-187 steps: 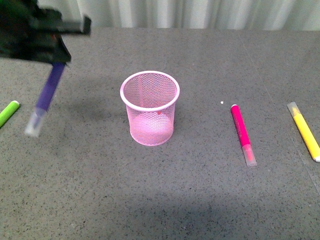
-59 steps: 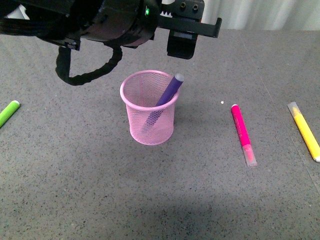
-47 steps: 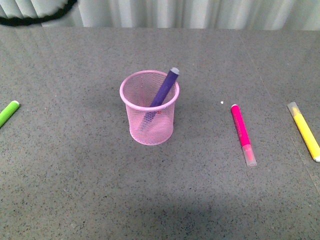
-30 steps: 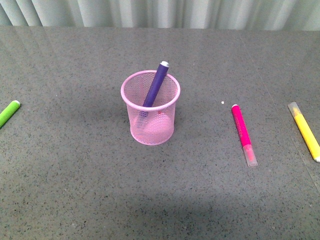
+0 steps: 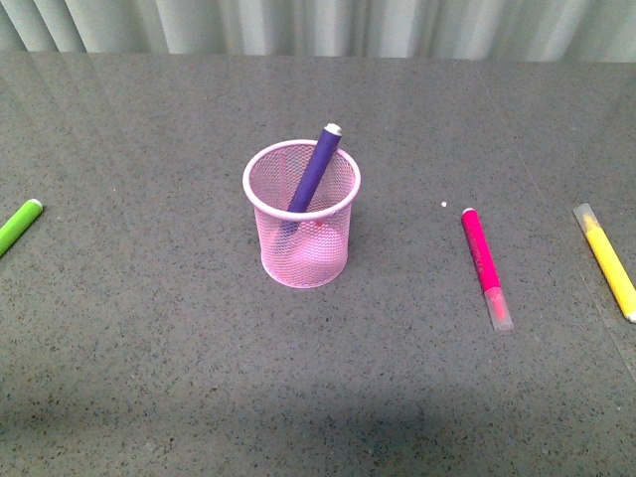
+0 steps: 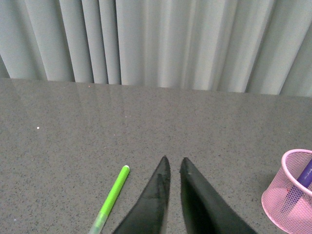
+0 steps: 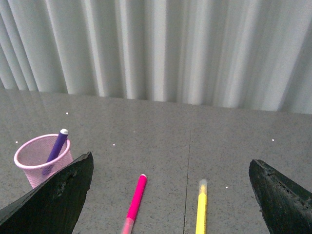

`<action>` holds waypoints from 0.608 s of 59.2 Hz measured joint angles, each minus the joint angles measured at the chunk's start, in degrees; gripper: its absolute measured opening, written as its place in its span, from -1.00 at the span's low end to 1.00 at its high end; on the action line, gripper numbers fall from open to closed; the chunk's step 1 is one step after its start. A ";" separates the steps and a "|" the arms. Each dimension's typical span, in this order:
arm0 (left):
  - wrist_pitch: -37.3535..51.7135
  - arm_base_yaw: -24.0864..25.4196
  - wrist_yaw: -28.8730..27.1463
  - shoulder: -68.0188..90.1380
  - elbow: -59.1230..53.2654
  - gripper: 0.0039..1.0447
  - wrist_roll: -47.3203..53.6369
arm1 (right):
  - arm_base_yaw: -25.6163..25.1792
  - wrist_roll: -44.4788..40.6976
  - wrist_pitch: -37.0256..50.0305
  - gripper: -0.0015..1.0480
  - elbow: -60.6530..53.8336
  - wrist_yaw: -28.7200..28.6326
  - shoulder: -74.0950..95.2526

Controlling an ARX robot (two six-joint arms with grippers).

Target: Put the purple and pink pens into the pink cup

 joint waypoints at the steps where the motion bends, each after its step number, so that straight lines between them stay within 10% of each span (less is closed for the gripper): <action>1: -0.92 0.61 0.59 -1.09 -0.09 -0.96 0.07 | 0.00 0.00 0.00 0.86 0.00 0.00 0.00; 36: -21.20 16.55 15.91 -23.19 -0.55 -0.96 0.39 | 0.00 0.02 0.00 0.86 0.00 0.02 0.02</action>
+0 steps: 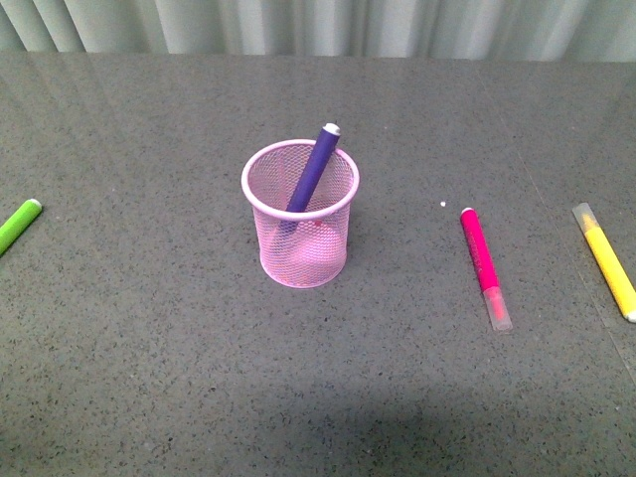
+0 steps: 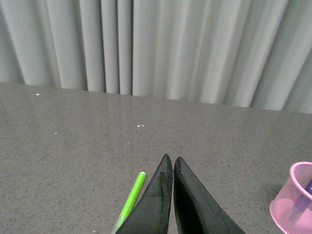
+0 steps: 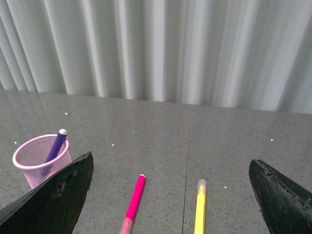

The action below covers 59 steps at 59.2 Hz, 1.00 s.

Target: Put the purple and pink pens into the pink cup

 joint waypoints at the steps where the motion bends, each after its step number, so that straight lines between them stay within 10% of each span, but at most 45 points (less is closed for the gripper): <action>1: -0.68 0.31 0.09 -0.74 0.00 -0.96 0.00 | 0.00 -0.02 0.00 0.86 0.00 -0.02 -0.02; 59: -19.26 0.50 0.66 -18.36 0.04 -0.96 0.11 | 0.00 0.00 -0.04 0.86 0.00 -0.02 -0.02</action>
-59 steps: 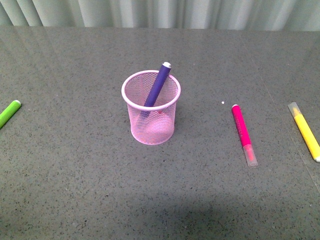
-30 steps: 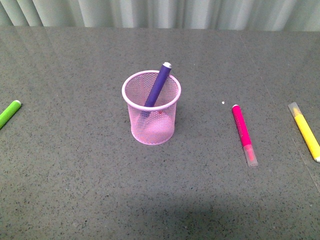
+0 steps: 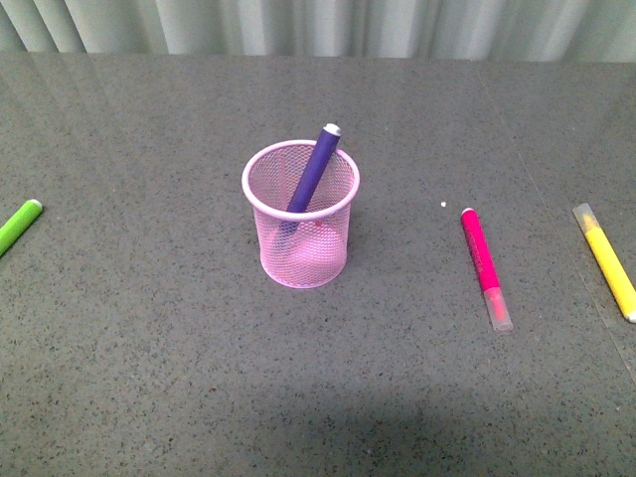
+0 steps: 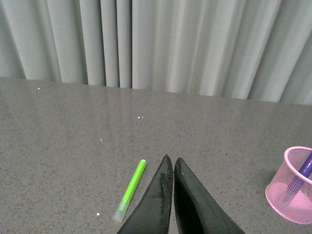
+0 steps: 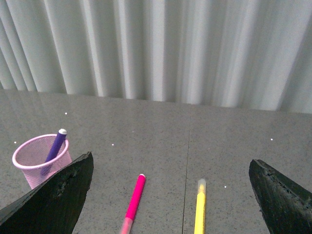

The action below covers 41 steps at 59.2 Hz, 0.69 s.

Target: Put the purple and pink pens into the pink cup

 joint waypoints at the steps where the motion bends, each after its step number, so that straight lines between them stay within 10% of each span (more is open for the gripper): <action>1: 0.00 0.00 0.00 0.00 0.00 -0.96 0.00 | 0.00 -0.02 0.00 0.86 0.00 0.00 0.00; 13: 0.00 0.00 0.00 0.00 0.00 -0.96 0.00 | 0.00 0.00 0.00 0.86 0.00 0.00 0.00; 41: 0.00 0.00 0.00 0.00 0.00 0.48 0.00 | 0.00 -0.02 0.00 0.86 0.00 0.00 0.00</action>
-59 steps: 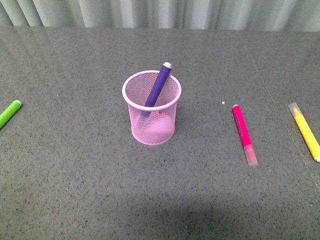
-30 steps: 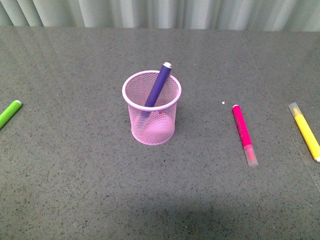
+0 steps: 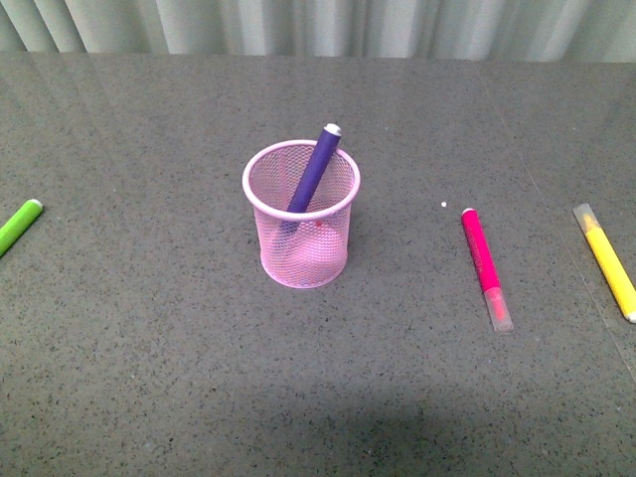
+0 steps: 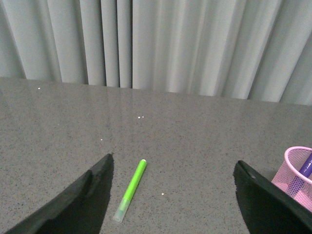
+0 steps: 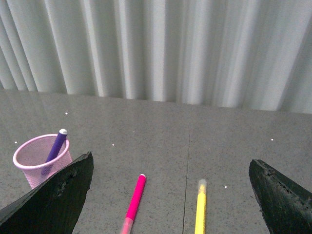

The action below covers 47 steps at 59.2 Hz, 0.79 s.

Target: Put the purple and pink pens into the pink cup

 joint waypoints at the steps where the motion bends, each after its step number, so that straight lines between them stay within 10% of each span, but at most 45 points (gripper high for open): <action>1: 0.00 0.00 0.00 0.00 0.00 0.55 0.00 | 0.00 0.00 0.00 0.86 0.00 0.00 0.00; 9: 0.00 0.00 0.00 0.00 0.00 0.88 0.11 | 0.00 0.00 0.00 0.86 0.00 0.00 0.00; 47: 0.00 0.00 0.00 0.00 0.00 0.85 0.07 | 0.00 0.00 0.00 0.86 0.00 0.00 0.00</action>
